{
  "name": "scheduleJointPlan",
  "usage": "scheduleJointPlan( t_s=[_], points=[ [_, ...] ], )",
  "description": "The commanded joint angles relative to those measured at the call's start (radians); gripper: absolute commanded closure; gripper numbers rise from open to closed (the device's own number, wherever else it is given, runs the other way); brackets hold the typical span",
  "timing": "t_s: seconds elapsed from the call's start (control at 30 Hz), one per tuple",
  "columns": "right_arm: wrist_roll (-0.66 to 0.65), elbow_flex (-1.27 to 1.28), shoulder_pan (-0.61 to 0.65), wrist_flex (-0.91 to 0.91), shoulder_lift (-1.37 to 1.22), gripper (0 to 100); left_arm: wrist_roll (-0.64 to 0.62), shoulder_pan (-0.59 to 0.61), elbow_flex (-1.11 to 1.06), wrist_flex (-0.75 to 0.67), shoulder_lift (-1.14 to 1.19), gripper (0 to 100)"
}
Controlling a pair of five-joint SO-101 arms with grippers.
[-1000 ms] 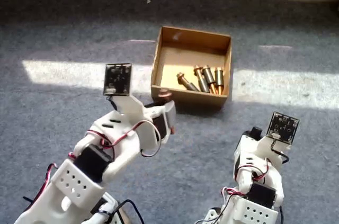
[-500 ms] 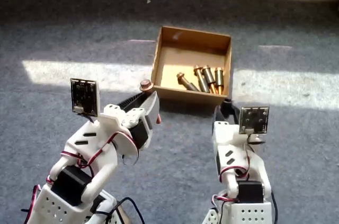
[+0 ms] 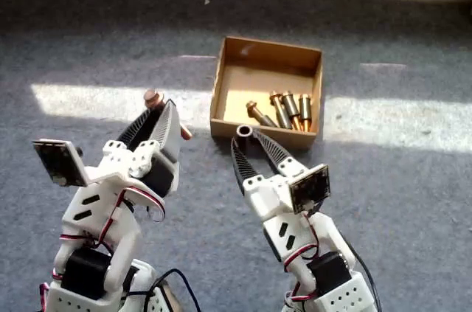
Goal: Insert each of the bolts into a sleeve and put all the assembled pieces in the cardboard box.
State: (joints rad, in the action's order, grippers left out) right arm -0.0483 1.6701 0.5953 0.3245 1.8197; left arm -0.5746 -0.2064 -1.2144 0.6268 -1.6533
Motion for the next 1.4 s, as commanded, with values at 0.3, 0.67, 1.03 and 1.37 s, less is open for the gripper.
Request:
scheduleJointPlan(
  t_s=[0.3, 0.67, 1.03, 1.37],
  points=[
    [0.006, 0.133, 0.027, 0.113, 0.016, 99.3, 0.014, 0.042, -0.143, -0.192, -0.174, 99],
    [-0.052, 0.133, 0.03, 0.116, 0.016, 99.3, 0.014, -0.087, -0.143, -0.189, -0.174, 99],
    [-0.218, 0.133, 0.116, 0.156, 0.016, 99.3, 0.114, -0.265, -0.191, -0.192, -0.174, 99],
    [-0.219, 0.134, 0.116, 0.143, 0.018, 99.3, 0.141, -0.292, -0.222, -0.19, -0.174, 99]
  ],
)
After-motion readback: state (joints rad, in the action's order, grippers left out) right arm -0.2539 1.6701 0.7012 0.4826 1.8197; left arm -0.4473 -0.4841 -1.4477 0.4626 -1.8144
